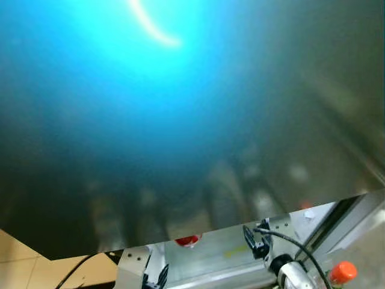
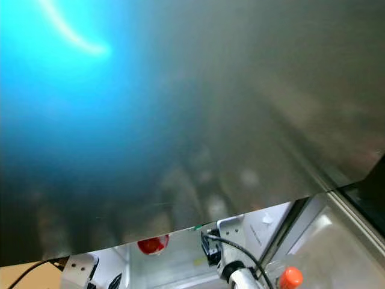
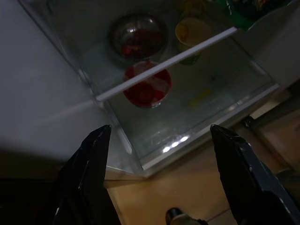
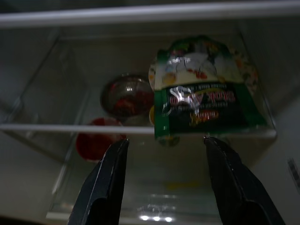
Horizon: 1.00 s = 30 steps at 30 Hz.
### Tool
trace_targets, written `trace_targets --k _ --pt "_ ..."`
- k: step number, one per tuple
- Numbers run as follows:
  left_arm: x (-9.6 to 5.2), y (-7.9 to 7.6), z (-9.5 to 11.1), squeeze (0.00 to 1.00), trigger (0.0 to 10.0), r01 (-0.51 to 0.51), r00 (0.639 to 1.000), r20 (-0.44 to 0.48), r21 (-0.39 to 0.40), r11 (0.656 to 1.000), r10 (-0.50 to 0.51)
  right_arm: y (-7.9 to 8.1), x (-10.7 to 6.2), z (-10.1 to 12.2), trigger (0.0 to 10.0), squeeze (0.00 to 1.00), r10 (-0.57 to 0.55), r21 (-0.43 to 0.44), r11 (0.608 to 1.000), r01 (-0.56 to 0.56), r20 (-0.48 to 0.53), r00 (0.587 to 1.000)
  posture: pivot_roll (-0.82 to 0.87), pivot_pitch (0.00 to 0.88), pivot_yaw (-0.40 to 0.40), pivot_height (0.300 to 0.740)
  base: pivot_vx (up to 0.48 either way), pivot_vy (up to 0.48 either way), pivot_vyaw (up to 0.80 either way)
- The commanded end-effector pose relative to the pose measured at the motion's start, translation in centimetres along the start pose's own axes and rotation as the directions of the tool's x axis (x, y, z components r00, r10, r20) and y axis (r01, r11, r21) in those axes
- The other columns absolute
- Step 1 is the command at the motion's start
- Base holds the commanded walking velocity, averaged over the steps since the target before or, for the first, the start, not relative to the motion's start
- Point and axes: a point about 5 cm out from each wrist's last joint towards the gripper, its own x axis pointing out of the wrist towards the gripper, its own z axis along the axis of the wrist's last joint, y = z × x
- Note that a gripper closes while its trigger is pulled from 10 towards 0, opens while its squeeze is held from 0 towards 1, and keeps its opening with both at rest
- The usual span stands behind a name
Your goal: Restocking fridge
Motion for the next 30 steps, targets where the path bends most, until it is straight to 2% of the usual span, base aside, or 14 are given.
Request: trace_targets --k 1,9,13,15,16,17,18,30 --pt "-0.5 1.2 -0.4 0.00 10.0 -0.043 0.999 -0.017 0.022 0.999 0.043 0.0 -0.4 -0.8 10.0 0.00 -0.009 0.007 1.000 0.010 -0.026 1.000 -0.06 0.093 0.064 0.736 0.000 0.000 0.00" --pt "-1.1 1.7 -2.6 0.00 10.0 -0.046 0.994 -0.100 -0.011 0.999 0.045 0.1 -1.9 -4.2 10.0 0.00 0.026 -0.040 0.999 -0.033 -0.172 0.985 -0.06 0.093 0.063 0.736 0.000 0.000 0.00" --pt "-1.8 2.2 -4.8 0.00 10.0 -0.070 0.981 -0.183 -0.021 0.997 0.065 -0.1 -3.2 -6.3 10.0 0.00 0.026 -0.060 0.997 -0.043 -0.266 0.964 -0.06 0.094 0.060 0.736 0.000 0.000 0.00" --pt "-1.8 2.2 -4.8 0.00 10.0 -0.070 0.981 -0.183 -0.021 0.997 0.065 -0.1 -3.2 -6.3 10.0 0.00 0.026 -0.060 0.997 -0.043 -0.266 0.964 -0.06 0.094 0.060 0.736 0.000 0.000 0.00" --pt "-2.0 2.4 -5.7 0.00 10.0 -0.094 0.972 -0.219 -0.022 0.995 0.087 -0.3 -3.6 -6.9 10.0 0.00 0.017 -0.070 0.997 -0.039 -0.295 0.955 -0.06 0.094 0.057 0.736 0.000 0.000 0.00" --pt "-2.3 2.7 -7.6 0.00 10.0 -0.124 0.951 -0.288 -0.017 0.992 0.114 -0.6 -4.3 -8.0 10.0 0.00 -0.003 -0.078 0.997 -0.026 -0.342 0.940 -0.06 0.094 0.057 0.736 0.000 0.000 0.00" --pt "-2.5 2.7 -8.1 0.00 10.0 -0.128 0.944 -0.309 -0.014 0.992 0.118 -0.7 -4.6 -8.3 10.0 0.00 -0.010 -0.077 0.997 -0.019 -0.355 0.935 -0.07 0.094 0.054 0.736 0.000 0.000 0.00" --pt "-2.8 2.7 -9.1 0.00 10.0 -0.163 0.934 -0.325 -0.022 0.986 0.147 -0.7 -4.9 -8.8 10.0 0.00 -0.014 -0.071 0.997 -0.012 -0.364 0.931 -0.07 0.098 0.050 0.736 0.000 0.000 0.00"
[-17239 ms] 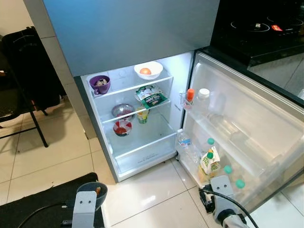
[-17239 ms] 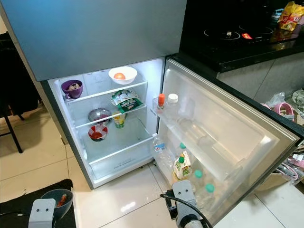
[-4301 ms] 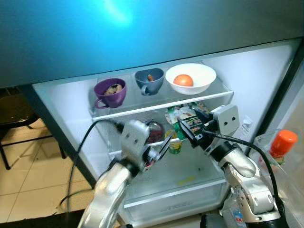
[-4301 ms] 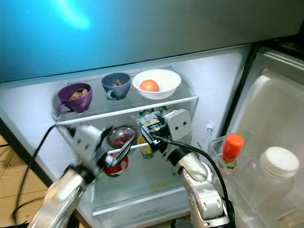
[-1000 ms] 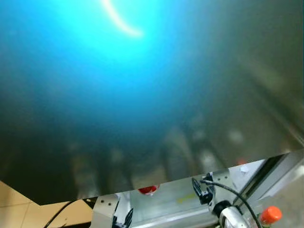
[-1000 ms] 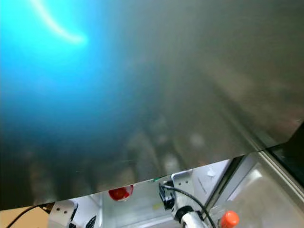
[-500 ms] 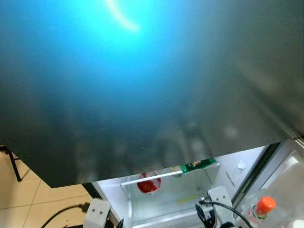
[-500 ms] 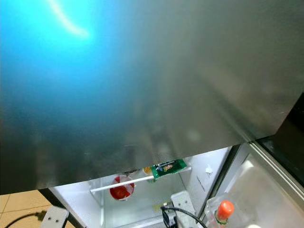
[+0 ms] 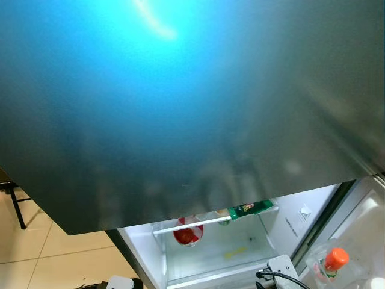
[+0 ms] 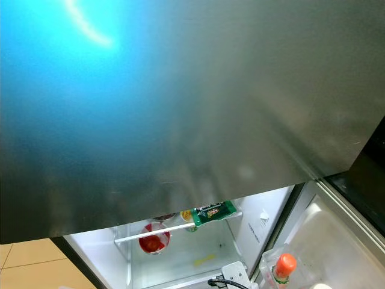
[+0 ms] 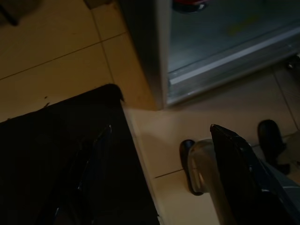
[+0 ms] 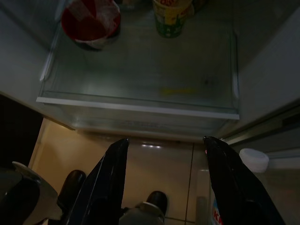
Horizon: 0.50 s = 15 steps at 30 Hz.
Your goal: Restocking fridge
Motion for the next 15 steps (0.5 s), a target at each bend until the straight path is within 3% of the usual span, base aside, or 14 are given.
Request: trace_targets --k 1,11,15 --pt "-0.28 0.55 -0.75 0.00 10.0 -0.020 1.000 -0.020 0.008 1.000 0.020 0.30 -0.07 -0.34 10.0 0.00 0.009 -0.006 1.000 -0.010 -0.010 1.000 -0.07 0.098 0.050 0.736 0.000 0.000 0.00" --pt "0.07 0.92 -0.93 0.00 10.0 -0.036 0.999 -0.006 0.019 0.999 0.036 0.44 0.11 -0.27 10.0 0.00 0.014 -0.008 1.000 -0.014 -0.002 1.000 -0.07 0.095 0.048 0.736 0.000 0.000 0.00" --pt "0.16 0.97 -1.03 0.00 10.0 -0.036 0.999 -0.005 0.020 0.999 0.036 0.35 0.09 -0.31 10.0 0.00 0.013 -0.009 1.000 -0.013 -0.003 1.000 -0.07 0.093 0.049 0.736 -0.304 0.000 0.00"
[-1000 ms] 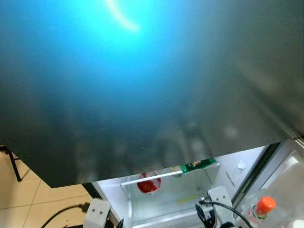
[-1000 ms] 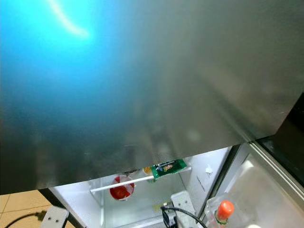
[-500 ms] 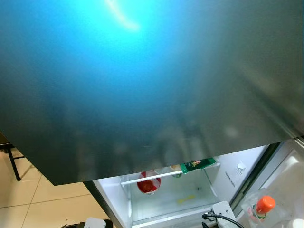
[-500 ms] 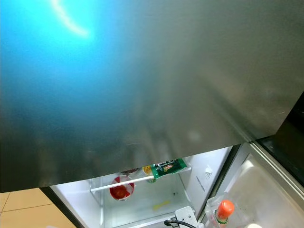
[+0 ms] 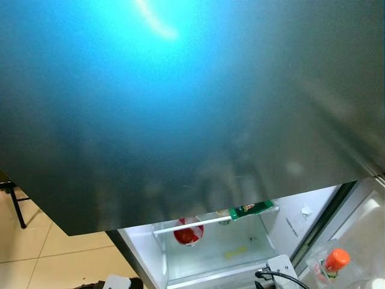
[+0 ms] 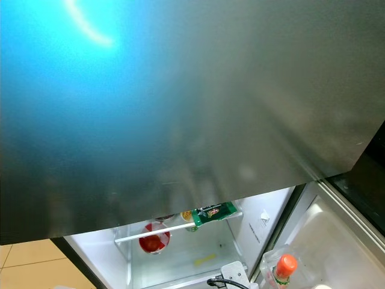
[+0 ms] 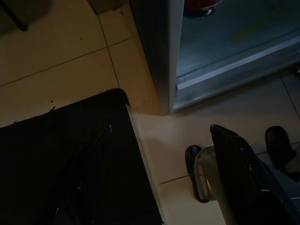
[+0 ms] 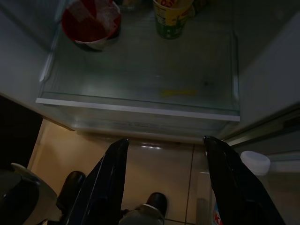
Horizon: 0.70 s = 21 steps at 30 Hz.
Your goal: Restocking fridge
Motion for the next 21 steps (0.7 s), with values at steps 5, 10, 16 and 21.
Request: trace_targets --k 5,10,16,21 --pt "-0.21 0.90 -1.01 0.00 10.0 -0.024 0.999 -0.027 0.018 1.000 0.024 0.31 -0.13 -0.48 10.0 0.00 0.012 -0.004 1.000 -0.012 -0.013 1.000 -0.07 0.092 0.049 0.736 -0.368 0.000 0.00" --pt "-0.05 1.03 -1.20 0.00 10.0 -0.025 0.999 -0.029 0.019 1.000 0.025 0.35 -0.11 -0.49 10.0 0.00 0.013 -0.003 1.000 -0.013 -0.012 1.000 -0.07 0.091 0.050 0.736 -0.392 0.000 0.00" --pt "0.00 1.09 -1.20 0.00 10.0 -0.025 0.999 -0.026 0.022 0.999 0.026 0.39 -0.10 -0.52 10.0 0.00 0.012 -0.001 1.000 -0.012 -0.013 1.000 -0.07 0.093 0.053 0.736 -0.399 0.000 0.00" --pt "0.04 1.05 -1.08 0.00 10.0 -0.023 1.000 -0.018 0.022 0.999 0.023 0.40 -0.12 -0.58 10.0 0.00 0.011 -0.001 1.000 -0.011 -0.015 1.000 -0.07 0.092 0.052 0.736 -0.376 0.000 0.00"
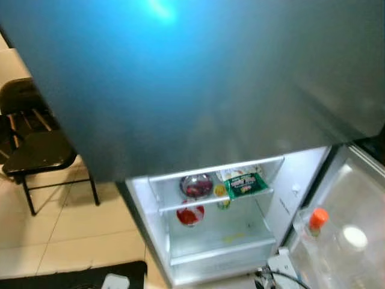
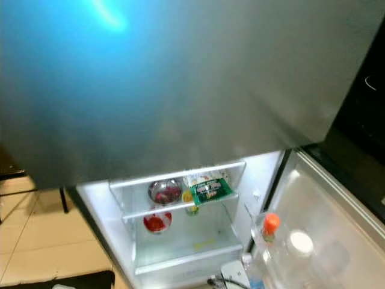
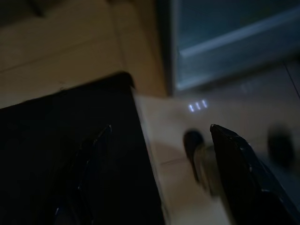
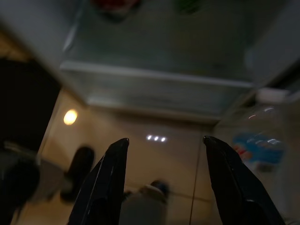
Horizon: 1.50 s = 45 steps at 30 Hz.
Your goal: Restocking fridge
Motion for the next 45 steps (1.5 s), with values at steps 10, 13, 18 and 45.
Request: trace_targets --k 10,13,18,45 --pt "-0.66 0.42 -1.12 0.00 10.0 -0.007 0.999 -0.039 0.010 1.000 0.008 0.27 -0.12 -0.31 10.0 0.00 0.006 -0.003 1.000 -0.006 -0.004 1.000 -0.07 0.094 0.055 0.736 -0.355 0.000 0.00" --pt "-0.67 0.39 -1.12 0.00 10.0 -0.006 0.999 -0.039 0.010 1.000 0.007 0.28 -0.13 -0.36 10.0 0.00 0.006 -0.003 1.000 -0.006 -0.006 1.000 -0.07 0.096 0.056 0.736 -0.352 0.000 0.00" --pt "-0.70 0.37 -1.20 0.00 10.0 -0.005 0.999 -0.037 0.010 1.000 0.005 0.28 -0.16 -0.43 10.0 0.00 0.006 -0.004 1.000 -0.006 -0.007 1.000 -0.07 0.098 0.056 0.736 -0.352 0.000 0.00" --pt "-0.72 0.35 -1.43 0.00 10.0 -0.005 0.999 -0.041 0.007 1.000 0.006 -0.25 -0.14 -0.24 10.0 0.00 -0.029 -0.008 1.000 0.029 0.001 1.000 -0.07 0.100 0.056 0.736 -0.287 0.000 0.00"
